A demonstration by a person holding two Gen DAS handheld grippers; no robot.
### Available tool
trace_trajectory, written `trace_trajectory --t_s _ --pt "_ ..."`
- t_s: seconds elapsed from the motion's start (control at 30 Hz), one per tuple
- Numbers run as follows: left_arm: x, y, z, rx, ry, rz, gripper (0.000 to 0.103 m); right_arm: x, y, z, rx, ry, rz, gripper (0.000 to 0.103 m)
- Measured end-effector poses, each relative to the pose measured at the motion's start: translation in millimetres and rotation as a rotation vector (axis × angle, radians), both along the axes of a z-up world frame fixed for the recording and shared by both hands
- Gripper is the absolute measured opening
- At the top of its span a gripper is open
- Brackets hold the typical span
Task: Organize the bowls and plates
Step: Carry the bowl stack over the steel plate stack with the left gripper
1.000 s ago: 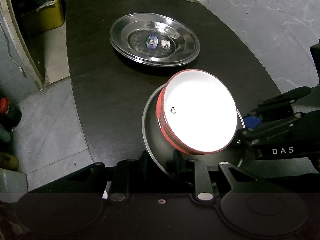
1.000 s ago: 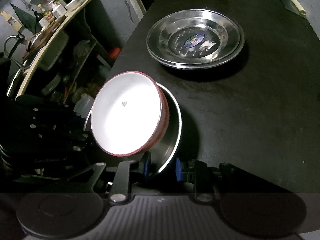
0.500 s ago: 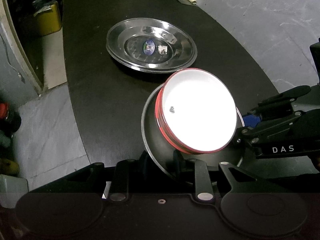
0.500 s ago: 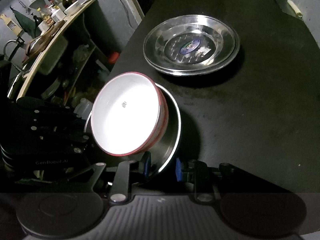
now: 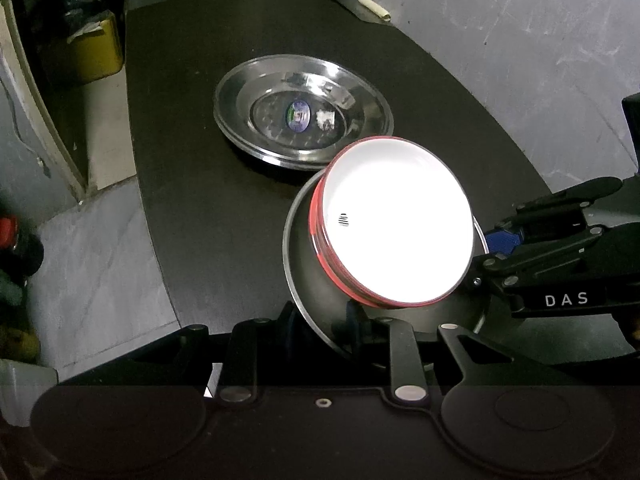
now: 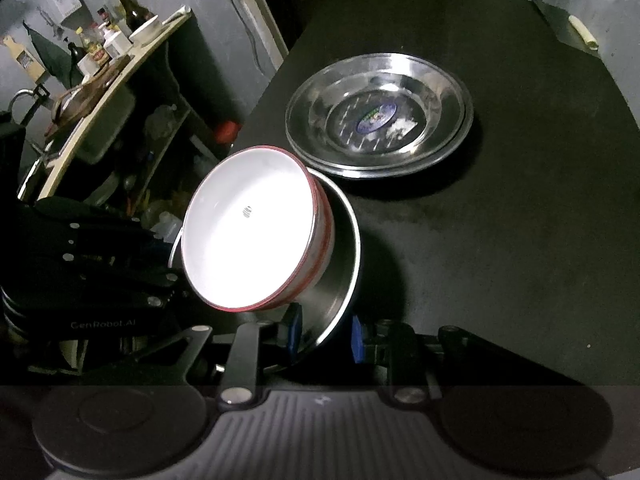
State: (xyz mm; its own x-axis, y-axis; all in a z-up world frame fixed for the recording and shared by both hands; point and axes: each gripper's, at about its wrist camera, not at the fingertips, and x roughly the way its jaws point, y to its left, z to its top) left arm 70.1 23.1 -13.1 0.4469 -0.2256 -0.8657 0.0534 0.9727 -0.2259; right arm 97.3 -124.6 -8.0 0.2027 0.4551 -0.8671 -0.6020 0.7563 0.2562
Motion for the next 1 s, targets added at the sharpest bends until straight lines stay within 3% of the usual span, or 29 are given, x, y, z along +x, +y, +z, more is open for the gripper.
trace_trajectory --t_s 1.0 --pt "6.9 -9.5 17.9 0.013 -0.056 -0.011 0.027 14.9 -20.6 14.4 0.038 -0.045 -0.013 0.028"
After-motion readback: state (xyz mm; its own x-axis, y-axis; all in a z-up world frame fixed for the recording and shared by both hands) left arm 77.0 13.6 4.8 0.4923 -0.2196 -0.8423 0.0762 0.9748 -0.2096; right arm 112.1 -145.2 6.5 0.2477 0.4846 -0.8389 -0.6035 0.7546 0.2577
